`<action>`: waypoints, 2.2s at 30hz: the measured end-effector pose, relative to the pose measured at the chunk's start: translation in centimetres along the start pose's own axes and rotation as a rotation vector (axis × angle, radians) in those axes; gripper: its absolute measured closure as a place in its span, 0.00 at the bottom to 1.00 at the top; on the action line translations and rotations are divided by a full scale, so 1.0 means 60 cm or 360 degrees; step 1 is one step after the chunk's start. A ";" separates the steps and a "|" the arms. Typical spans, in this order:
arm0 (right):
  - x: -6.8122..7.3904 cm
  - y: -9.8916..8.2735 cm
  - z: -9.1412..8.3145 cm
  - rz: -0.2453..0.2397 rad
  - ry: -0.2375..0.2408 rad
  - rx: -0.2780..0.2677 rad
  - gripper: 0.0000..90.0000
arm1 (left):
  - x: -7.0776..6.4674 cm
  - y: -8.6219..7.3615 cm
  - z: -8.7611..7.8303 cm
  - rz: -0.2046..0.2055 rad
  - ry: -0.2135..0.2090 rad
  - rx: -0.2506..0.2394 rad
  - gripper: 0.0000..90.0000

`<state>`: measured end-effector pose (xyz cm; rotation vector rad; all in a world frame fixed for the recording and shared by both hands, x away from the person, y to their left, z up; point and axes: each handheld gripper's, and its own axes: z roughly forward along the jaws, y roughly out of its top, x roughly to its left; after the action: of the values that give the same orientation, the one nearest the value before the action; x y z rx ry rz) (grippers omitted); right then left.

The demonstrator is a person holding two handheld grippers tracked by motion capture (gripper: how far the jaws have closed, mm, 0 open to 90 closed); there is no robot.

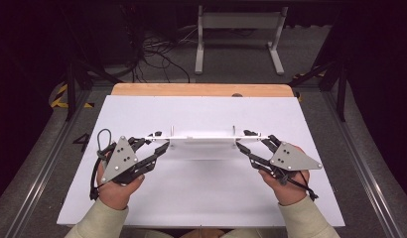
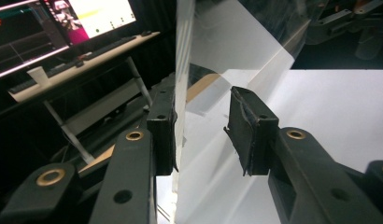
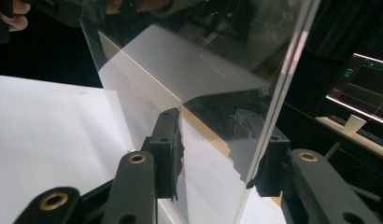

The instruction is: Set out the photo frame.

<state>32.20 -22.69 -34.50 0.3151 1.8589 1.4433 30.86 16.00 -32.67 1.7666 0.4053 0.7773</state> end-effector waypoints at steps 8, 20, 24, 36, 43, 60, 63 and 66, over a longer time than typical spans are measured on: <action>-0.003 0.017 -0.015 0.0096 -0.0006 0.0028 0.66 | -0.005 0.027 -0.003 -0.0047 0.0011 -0.0016 0.69; -0.002 0.055 -0.044 0.0260 0.0077 0.0074 0.66 | -0.009 0.049 -0.017 -0.0266 -0.0081 0.0037 0.69; -0.010 0.051 -0.043 0.0276 0.0101 0.0056 0.66 | -0.009 0.049 -0.014 -0.0264 -0.0078 0.0030 0.69; -0.029 0.028 -0.022 0.0307 0.0081 -0.0044 0.62 | 0.007 0.026 0.003 -0.0304 -0.0037 -0.0104 0.51; -0.044 0.002 0.002 0.0309 0.0048 0.0011 0.55 | 0.018 0.004 0.020 -0.0341 -0.0037 -0.0049 0.46; -0.058 -0.022 0.033 0.0351 0.0006 0.0039 0.51 | 0.032 -0.031 0.053 -0.0395 -0.0092 0.0099 0.38; -0.057 -0.023 0.035 0.0355 0.0003 0.0048 0.48 | 0.036 -0.037 0.057 -0.0420 -0.0112 0.0124 0.37; -0.057 -0.025 0.035 0.0353 -0.0002 0.0058 0.45 | 0.039 -0.044 0.057 -0.0440 -0.0108 0.0131 0.36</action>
<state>36.36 -23.73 -34.64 0.5542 1.8981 1.5557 35.19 15.88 -35.03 1.7607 0.6281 0.5091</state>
